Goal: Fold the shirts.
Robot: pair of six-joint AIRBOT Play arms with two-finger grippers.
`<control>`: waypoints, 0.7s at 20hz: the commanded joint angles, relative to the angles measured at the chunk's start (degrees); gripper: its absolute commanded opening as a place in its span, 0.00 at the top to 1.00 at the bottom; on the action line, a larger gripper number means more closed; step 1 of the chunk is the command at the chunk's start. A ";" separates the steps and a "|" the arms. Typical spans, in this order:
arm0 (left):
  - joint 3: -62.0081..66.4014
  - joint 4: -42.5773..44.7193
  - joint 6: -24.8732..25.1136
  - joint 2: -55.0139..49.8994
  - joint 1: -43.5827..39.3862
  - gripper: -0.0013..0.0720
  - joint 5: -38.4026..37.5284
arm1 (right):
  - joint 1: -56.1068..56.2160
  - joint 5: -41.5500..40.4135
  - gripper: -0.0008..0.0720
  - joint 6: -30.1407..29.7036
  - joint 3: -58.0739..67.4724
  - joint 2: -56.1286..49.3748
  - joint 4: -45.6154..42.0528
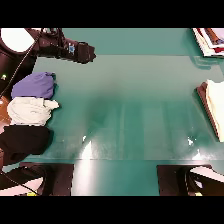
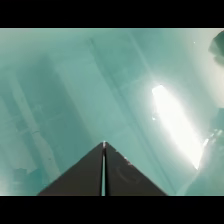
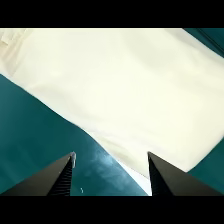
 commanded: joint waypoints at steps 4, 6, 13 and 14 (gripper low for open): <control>0.00 -0.02 0.35 -0.02 -0.02 0.95 0.96 | 8.04 0.87 0.26 -0.11 4.66 2.75 12.55; 0.00 -0.04 0.35 -0.02 -0.02 0.95 1.86 | 17.57 0.61 0.26 -0.11 7.19 2.75 16.65; 0.00 -0.04 0.35 0.00 -0.02 0.95 3.17 | 50.14 -5.90 0.96 -0.22 10.27 2.73 15.93; 0.00 -0.04 0.35 0.00 -0.02 0.95 3.17 | 53.11 -6.86 0.96 -0.63 10.27 2.73 15.93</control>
